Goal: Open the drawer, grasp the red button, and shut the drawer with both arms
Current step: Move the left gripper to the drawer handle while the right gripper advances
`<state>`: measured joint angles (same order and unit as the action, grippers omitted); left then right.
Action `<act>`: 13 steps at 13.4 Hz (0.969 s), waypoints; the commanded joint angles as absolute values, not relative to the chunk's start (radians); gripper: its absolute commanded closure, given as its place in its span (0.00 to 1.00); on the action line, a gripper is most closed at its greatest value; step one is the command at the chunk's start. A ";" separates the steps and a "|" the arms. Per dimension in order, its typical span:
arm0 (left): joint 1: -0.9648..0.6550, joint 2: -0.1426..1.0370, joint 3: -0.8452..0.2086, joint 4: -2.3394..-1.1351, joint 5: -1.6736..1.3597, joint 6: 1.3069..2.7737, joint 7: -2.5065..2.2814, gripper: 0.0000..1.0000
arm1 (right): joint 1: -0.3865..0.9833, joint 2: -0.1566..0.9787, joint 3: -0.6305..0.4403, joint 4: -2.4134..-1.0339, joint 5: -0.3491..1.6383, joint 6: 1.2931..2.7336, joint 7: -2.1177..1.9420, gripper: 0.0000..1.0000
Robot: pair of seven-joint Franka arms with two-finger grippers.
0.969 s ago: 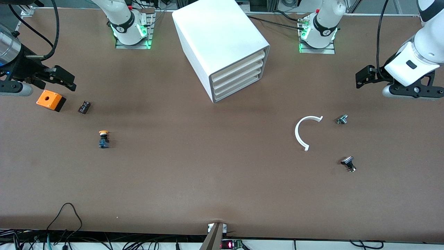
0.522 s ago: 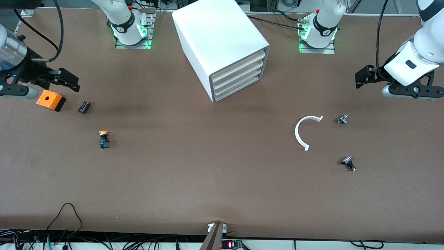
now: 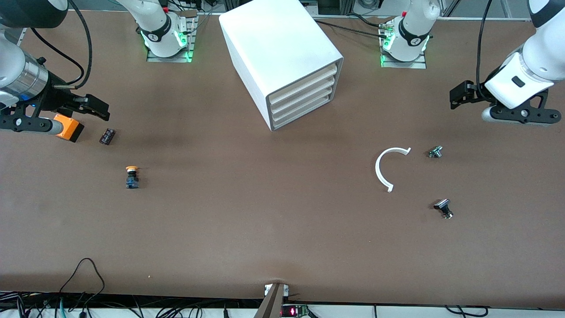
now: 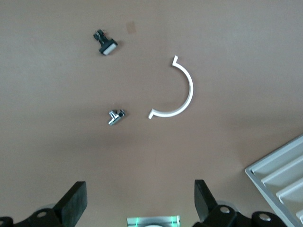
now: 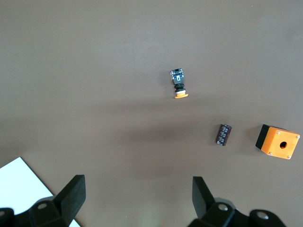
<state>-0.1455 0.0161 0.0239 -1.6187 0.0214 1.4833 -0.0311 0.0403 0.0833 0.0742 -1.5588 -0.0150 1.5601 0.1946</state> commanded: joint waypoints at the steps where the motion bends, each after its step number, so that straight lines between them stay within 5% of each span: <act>1: -0.163 0.029 0.015 -1.582 -0.027 1.398 -0.020 0.00 | 0.046 0.078 0.074 -1.565 -0.029 1.555 0.213 0.00; 13: -0.153 0.145 0.002 -1.568 -0.539 1.140 -0.012 0.00 | 0.072 0.146 0.075 -1.562 -0.021 1.615 0.213 0.00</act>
